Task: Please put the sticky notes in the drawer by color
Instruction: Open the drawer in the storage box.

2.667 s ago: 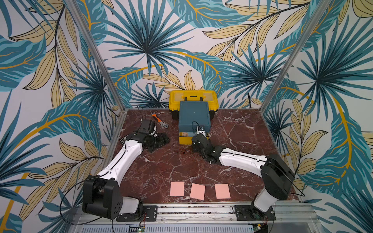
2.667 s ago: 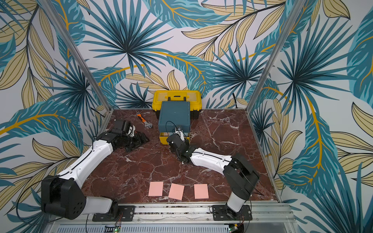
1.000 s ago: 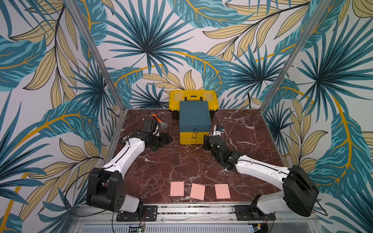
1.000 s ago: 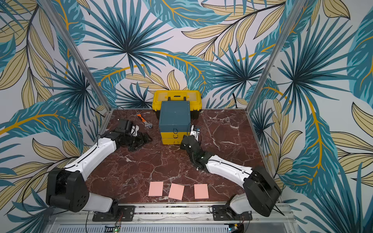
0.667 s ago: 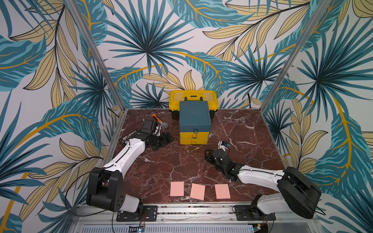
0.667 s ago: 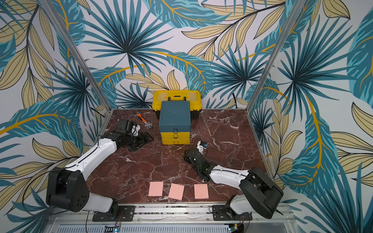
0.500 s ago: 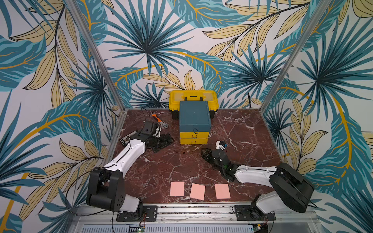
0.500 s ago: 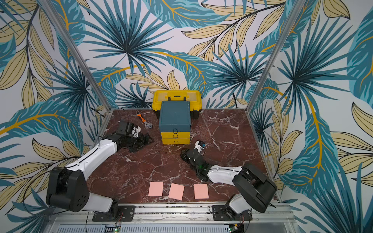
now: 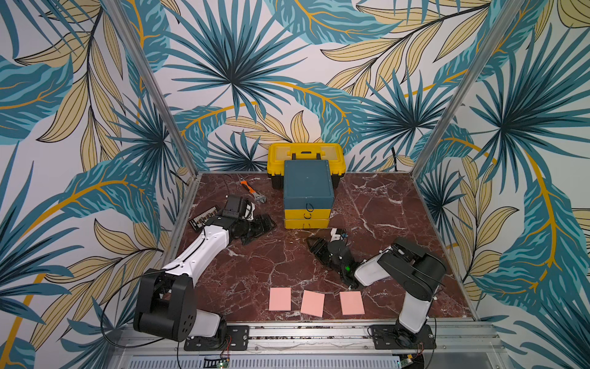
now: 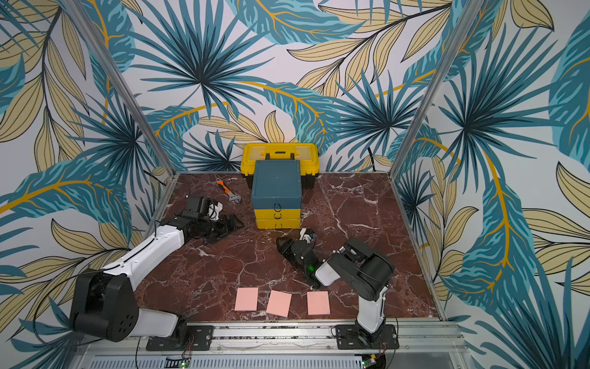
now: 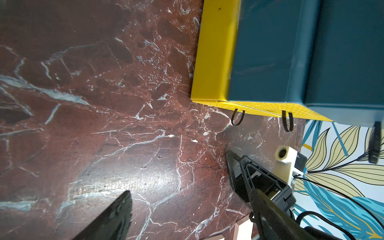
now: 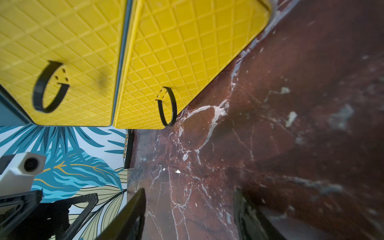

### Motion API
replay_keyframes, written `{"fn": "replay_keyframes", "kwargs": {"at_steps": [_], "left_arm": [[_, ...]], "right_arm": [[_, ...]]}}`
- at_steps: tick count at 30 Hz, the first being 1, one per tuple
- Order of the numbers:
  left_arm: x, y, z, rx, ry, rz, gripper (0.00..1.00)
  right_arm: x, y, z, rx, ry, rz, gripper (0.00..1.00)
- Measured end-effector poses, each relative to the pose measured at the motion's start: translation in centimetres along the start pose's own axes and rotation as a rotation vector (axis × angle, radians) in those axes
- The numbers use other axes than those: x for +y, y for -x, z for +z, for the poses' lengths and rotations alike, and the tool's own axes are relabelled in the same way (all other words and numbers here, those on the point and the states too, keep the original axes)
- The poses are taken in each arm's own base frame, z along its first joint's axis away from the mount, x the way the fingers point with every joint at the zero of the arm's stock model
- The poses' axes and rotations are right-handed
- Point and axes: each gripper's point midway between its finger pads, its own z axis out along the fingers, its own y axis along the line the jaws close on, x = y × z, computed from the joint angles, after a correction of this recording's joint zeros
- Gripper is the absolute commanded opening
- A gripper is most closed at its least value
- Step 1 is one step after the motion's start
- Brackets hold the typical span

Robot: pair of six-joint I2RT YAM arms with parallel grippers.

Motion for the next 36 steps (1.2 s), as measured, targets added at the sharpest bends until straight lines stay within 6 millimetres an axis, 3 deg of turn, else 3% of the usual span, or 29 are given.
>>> {"fn": "replay_keyframes", "kwargs": {"at_steps": [8,18,25,36], "left_arm": [[-0.1,0.1,-0.1,-0.003,-0.004,0.003,0.91],[-0.1,0.1,0.1,-0.006,-0.010,0.007,0.88],[-0.2,0.2,0.1,-0.010,-0.015,0.016,0.87],[0.0,0.3,0.1,-0.014,-0.020,0.017,0.87]], "right_arm": [[0.6,0.4,1.6,-0.019,0.076,0.042,0.67],[1.1,2.5,3.2,-0.069,0.142,0.080,0.65],[1.6,3.1,4.6,-0.073,0.186,0.095,0.59],[1.2,3.2,4.9,-0.072,0.191,0.111,0.50]]}}
